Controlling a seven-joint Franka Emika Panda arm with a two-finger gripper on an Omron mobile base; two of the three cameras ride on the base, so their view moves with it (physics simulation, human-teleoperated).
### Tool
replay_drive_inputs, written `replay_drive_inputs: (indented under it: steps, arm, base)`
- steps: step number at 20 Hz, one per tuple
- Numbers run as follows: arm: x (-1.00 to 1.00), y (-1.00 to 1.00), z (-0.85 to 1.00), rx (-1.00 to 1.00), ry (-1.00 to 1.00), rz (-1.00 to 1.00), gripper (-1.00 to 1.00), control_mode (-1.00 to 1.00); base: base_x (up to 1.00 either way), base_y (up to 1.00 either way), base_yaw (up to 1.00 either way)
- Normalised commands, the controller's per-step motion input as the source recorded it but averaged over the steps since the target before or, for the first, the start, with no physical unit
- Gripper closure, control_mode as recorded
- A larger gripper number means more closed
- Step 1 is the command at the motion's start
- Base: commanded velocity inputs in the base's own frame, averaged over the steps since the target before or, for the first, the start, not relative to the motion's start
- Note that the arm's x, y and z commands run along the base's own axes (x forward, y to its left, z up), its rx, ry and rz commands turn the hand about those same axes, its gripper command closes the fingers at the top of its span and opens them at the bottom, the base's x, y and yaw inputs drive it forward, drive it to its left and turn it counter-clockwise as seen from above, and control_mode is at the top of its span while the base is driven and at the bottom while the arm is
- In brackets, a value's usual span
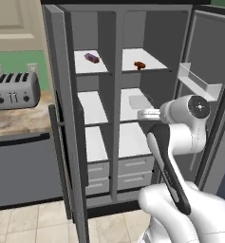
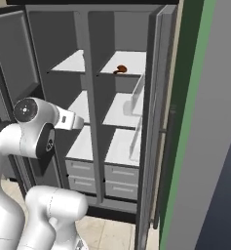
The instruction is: Pick up the frozen chicken drumstick from the freezer, place it on any shelf in the fridge, and close the fridge and freezer doors when done.
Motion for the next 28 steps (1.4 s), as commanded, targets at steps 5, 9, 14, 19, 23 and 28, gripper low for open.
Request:
replay_drive_inputs:
  steps: [5, 9, 14, 19, 23, 28]
  arm:
    - [0.00, 0.00, 0.00, 0.00, 0.00, 0.00, -1.00, 1.00]
    - [0.00, 0.00, 0.00, 0.00, 0.00, 0.00, -1.00, 1.00]
    - [0.00, 0.00, 0.00, 0.00, 0.00, 0.00, -1.00, 1.00]
    - [0.00, 0.00, 0.00, 0.00, 0.00, 0.00, -1.00, 1.00]
    - [0.00, 0.00, 0.00, 0.00, 0.00, 0.00, -1.00, 1.00]
    - [0.00, 0.00, 0.00, 0.00, 0.00, 0.00, -1.00, 1.00]
  base:
    - [-0.08, -0.23, 0.03]
    - [0.00, -0.22, 0.06]
    - [0.00, -0.36, 0.06]
    - [0.00, -0.26, 0.00]
    - [0.00, -0.04, 0.00]
    - [0.00, 0.00, 0.00]
